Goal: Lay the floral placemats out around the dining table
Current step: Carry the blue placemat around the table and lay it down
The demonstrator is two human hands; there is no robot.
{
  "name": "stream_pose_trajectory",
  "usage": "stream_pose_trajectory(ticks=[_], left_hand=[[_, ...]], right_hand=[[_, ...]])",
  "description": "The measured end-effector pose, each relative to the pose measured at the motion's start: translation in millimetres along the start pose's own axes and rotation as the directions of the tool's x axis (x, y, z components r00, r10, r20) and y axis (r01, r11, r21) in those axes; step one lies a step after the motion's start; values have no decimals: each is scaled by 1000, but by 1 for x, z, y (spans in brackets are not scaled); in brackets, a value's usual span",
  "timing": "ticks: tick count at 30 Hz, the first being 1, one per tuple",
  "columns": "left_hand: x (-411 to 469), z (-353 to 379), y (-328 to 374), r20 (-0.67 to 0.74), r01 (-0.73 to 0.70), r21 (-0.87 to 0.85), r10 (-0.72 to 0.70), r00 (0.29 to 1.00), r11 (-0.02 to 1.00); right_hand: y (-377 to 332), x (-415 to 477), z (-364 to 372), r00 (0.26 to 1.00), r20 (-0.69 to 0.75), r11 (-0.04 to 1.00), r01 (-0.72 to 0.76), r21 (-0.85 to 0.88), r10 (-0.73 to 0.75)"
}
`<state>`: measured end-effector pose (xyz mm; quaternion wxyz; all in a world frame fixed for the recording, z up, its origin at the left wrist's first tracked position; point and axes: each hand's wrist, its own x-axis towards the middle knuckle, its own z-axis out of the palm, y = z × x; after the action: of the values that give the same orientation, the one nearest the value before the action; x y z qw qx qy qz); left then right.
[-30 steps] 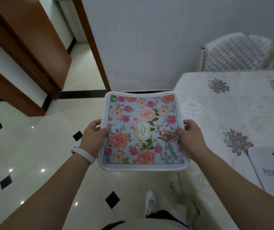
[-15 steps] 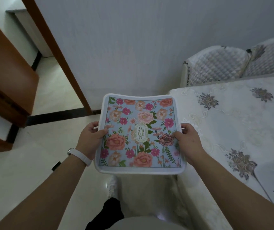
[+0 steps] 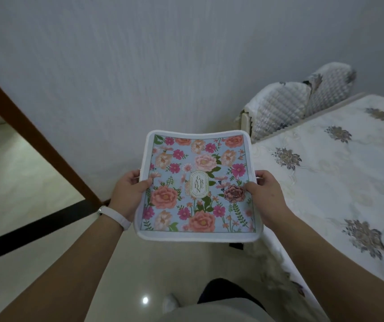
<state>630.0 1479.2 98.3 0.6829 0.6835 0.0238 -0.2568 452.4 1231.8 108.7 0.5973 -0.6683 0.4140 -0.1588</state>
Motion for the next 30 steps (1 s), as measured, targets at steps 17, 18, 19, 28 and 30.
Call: stream_pose_trajectory(ticks=[17,18,19,28,30], left_hand=[[239,77,67,130,11,177,-34,991,984],[257,86,76,130,7,195,-33,991,981],[274,95,84,131,3,212,-31,991,977],[385,209,151,277,-46,262,-29,960,964],[400,234,158,311,-47,273,-42,950,961]], right_hand=[[-40,198,46,984,-149,995,-90,44,96],[-46,216,48,983,-156,994,-90,58,98],[-52,234,49,981,-166,993,-89,74,101],[-98,346,10,948,-285,983,-103,151,144],[-104,357,-2,933,-327,981,-95,171,147]])
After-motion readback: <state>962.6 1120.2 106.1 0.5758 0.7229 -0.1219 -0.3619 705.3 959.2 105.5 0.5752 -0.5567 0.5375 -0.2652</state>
